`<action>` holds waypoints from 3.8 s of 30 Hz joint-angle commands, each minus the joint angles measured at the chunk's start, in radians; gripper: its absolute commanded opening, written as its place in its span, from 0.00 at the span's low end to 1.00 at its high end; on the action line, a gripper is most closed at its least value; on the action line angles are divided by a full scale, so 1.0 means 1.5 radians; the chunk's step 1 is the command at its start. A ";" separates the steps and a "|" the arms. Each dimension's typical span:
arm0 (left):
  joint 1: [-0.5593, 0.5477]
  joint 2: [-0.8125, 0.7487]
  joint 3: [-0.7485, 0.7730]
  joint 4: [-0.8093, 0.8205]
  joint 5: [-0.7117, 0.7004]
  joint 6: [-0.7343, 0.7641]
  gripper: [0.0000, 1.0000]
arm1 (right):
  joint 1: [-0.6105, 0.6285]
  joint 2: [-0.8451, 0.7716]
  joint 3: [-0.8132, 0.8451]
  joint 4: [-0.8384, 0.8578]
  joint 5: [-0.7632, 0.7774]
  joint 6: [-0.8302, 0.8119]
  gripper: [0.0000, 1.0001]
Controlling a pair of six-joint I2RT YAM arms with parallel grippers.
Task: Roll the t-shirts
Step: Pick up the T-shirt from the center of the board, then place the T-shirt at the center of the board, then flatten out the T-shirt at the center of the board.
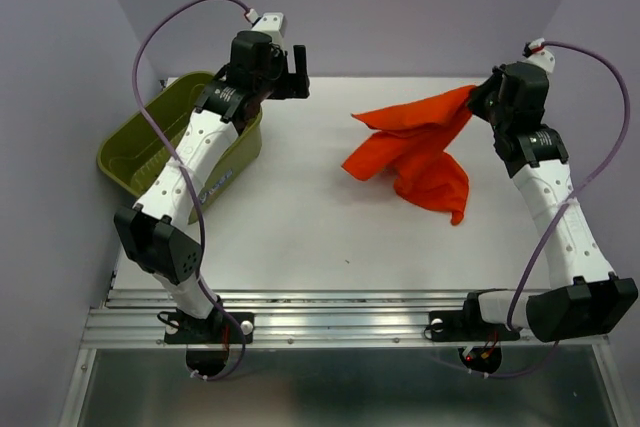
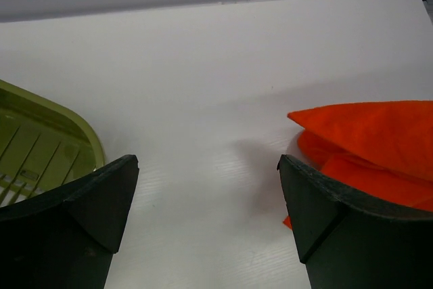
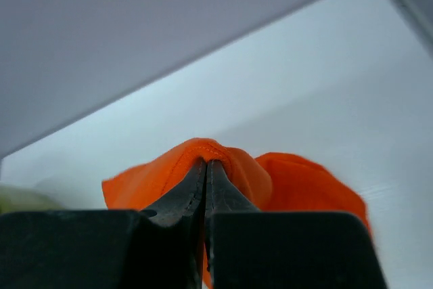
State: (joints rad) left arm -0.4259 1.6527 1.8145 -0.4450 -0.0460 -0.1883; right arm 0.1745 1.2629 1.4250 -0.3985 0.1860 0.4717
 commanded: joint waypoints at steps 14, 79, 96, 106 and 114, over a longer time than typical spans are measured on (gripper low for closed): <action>-0.065 0.008 -0.050 0.036 0.122 0.002 0.96 | -0.044 -0.001 -0.052 0.007 -0.028 0.031 0.01; -0.057 0.198 -0.073 0.019 -0.068 -0.167 0.89 | 0.106 0.302 0.004 -0.024 -0.008 -0.014 0.81; -0.052 0.335 -0.013 -0.003 -0.089 -0.167 0.50 | 0.106 0.559 0.183 -0.079 0.059 -0.002 0.17; -0.045 0.302 0.089 -0.016 -0.076 -0.113 0.00 | 0.097 0.430 0.259 -0.074 0.152 -0.004 0.01; -0.024 0.276 0.293 -0.068 -0.059 -0.080 0.00 | 0.075 0.307 0.335 -0.055 0.144 -0.023 0.01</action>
State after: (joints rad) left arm -0.4854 2.1693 2.1147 -0.5152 -0.1436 -0.3504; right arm 0.2962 1.8484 1.8877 -0.5434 0.3676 0.4625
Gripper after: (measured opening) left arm 0.025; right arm 0.016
